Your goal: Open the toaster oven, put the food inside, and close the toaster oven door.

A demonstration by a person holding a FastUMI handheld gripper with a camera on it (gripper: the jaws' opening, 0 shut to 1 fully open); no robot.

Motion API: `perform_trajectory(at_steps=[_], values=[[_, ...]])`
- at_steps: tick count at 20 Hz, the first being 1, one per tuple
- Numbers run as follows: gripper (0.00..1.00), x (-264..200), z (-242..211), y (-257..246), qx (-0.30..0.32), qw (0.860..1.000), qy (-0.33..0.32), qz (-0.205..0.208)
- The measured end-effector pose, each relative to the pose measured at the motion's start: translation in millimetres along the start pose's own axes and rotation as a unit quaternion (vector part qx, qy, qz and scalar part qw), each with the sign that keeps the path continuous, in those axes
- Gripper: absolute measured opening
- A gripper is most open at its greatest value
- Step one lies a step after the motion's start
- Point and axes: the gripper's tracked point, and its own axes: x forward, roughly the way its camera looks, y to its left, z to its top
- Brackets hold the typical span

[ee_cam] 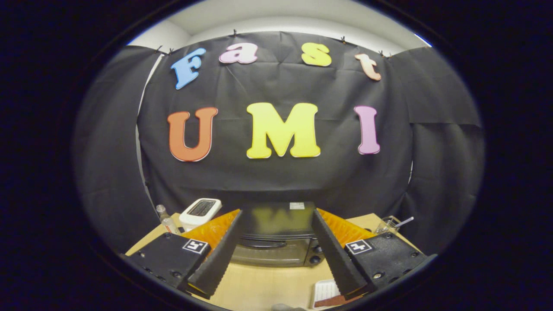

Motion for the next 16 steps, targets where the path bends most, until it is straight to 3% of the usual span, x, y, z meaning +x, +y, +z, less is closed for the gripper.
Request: perform_trajectory(at_steps=[8,16], values=[[1.00,94.6,-82.1,23.5,-0.011,0.998,0.068,-0.015],[1.00,90.7,-104.2,23.8,0.000,0.995,0.095,-0.021]])
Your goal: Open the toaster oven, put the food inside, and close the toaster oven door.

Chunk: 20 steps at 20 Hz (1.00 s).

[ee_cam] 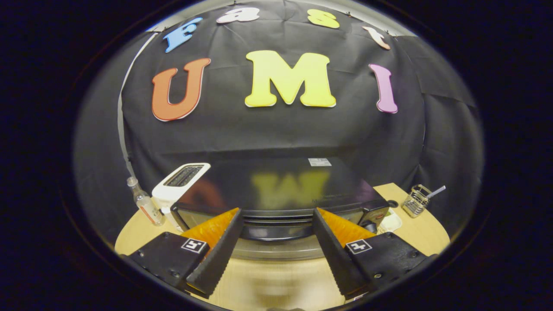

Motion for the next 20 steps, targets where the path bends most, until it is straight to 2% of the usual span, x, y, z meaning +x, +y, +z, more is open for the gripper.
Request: perform_trajectory(at_steps=[6,13,16,20], values=[[1.00,-33.5,-23.0,-0.8,-0.006,1.000,0.007,-0.006],[1.00,-73.0,-81.8,-3.7,0.000,0.999,0.048,0.002],[1.00,-80.5,-108.6,-5.7,-0.004,0.998,0.067,0.000],[1.00,-84.1,-122.3,-5.3,-0.006,0.997,0.078,-0.001]])
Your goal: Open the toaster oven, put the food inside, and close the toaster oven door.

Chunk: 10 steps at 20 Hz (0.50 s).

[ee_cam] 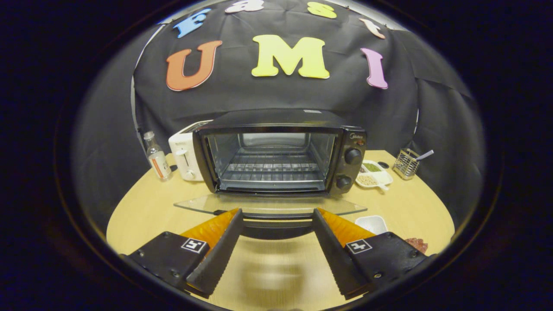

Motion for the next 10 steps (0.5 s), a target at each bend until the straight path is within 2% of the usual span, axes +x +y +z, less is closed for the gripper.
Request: perform_trajectory(at_steps=[6,10], values=[[1.00,-0.8,-40.4,-3.2,-0.003,0.999,0.042,-0.002],[1.00,10.2,-81.5,-5.5,0.000,0.996,0.093,0.001]])
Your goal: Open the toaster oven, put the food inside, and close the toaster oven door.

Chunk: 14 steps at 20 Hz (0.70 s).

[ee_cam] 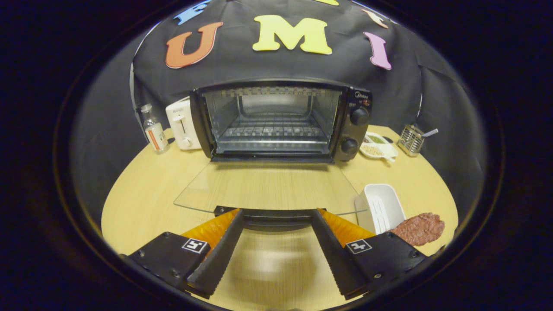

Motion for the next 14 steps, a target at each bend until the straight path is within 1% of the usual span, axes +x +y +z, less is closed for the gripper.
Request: perform_trajectory(at_steps=[2,5,10,11,14], values=[[1.00,5.1,-8.2,-0.7,-0.002,1.000,0.012,0.001],[1.00,7.1,-12.6,-1.0,-0.016,1.000,0.009,-0.003],[1.00,4.8,-12.8,-1.9,-0.029,0.999,0.014,0.004],[1.00,2.6,-12.1,-0.9,-0.035,0.999,0.014,0.010],[1.00,-11.9,-5.6,-4.3,-0.047,0.998,0.015,0.048]])
